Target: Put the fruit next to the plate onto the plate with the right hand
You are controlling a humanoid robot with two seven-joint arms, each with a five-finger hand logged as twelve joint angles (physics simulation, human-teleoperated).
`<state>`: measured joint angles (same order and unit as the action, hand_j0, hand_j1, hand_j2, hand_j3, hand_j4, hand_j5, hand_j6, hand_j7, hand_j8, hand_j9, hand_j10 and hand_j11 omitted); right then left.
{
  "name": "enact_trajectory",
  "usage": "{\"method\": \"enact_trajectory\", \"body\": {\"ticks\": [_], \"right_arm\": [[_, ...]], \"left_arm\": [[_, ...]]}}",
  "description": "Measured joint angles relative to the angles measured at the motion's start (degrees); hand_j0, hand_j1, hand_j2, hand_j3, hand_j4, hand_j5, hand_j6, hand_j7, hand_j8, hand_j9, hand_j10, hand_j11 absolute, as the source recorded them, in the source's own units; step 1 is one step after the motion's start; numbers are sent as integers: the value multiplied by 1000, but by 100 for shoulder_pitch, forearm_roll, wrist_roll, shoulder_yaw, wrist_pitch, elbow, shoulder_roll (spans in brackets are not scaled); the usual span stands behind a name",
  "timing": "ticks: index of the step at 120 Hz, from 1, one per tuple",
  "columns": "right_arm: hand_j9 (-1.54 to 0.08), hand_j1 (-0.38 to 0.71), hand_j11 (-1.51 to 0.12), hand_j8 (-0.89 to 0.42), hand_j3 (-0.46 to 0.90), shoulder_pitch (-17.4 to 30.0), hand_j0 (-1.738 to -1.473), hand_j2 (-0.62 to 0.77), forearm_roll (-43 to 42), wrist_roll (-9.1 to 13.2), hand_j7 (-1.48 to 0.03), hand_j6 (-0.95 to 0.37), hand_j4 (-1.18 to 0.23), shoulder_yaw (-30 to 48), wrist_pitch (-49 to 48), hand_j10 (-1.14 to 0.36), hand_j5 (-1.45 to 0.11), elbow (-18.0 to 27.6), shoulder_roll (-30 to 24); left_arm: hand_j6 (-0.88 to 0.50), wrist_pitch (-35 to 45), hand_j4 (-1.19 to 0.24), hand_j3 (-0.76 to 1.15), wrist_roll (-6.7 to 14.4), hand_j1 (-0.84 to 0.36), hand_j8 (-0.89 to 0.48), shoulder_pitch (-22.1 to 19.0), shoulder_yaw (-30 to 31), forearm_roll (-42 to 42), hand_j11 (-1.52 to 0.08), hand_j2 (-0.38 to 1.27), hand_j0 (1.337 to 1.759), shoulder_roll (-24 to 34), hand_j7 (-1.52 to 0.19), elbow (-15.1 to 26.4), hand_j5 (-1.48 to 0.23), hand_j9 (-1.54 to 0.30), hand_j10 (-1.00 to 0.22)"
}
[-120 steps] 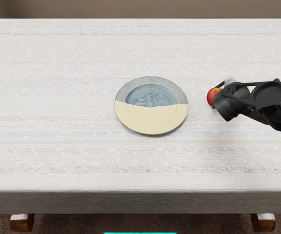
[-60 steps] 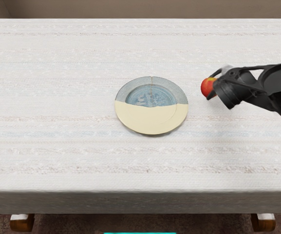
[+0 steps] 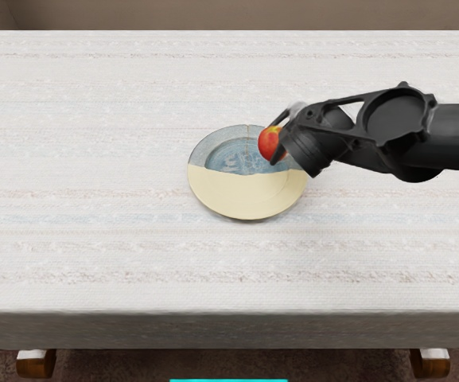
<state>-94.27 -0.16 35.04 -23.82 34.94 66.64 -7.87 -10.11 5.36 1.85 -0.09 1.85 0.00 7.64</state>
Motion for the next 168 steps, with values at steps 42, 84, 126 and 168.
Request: {"method": "enact_trajectory", "body": {"ticks": [42,84,126,168], "right_arm": [[-839,290,-840,-526,0,-27,-1658,340,252,-5,-831,-461,-591,-191,1,-630,-846,-587,741],[-634,171,-634,-439,0,161,-1658,84,270,-4,-628,-402,-465,-221,6,-480,-636,-810,785],[-273,-110,-272,-202,0,261,-1658,-8,273,-4,-271,-195,-206,-137,6,-209,-273,-819,787],[-114,-247,-114,-87,0,88,-1658,-11,274,-4,-114,-87,-88,169,6,-88,-114,-714,708]], "left_arm": [[-234,0,-234,0,0,69,-234,0,0,0,-304,47,1658,0,-304,0,-304,-304,-234],[-234,0,-234,0,0,69,-234,0,0,0,-304,47,1658,0,-304,0,-304,-304,-234],[-234,0,-234,0,0,69,-234,0,0,0,-304,47,1658,0,-304,0,-304,-304,-234],[-234,0,-234,0,0,69,-234,0,0,0,-304,47,1658,0,-304,0,-304,-304,-234]]}}
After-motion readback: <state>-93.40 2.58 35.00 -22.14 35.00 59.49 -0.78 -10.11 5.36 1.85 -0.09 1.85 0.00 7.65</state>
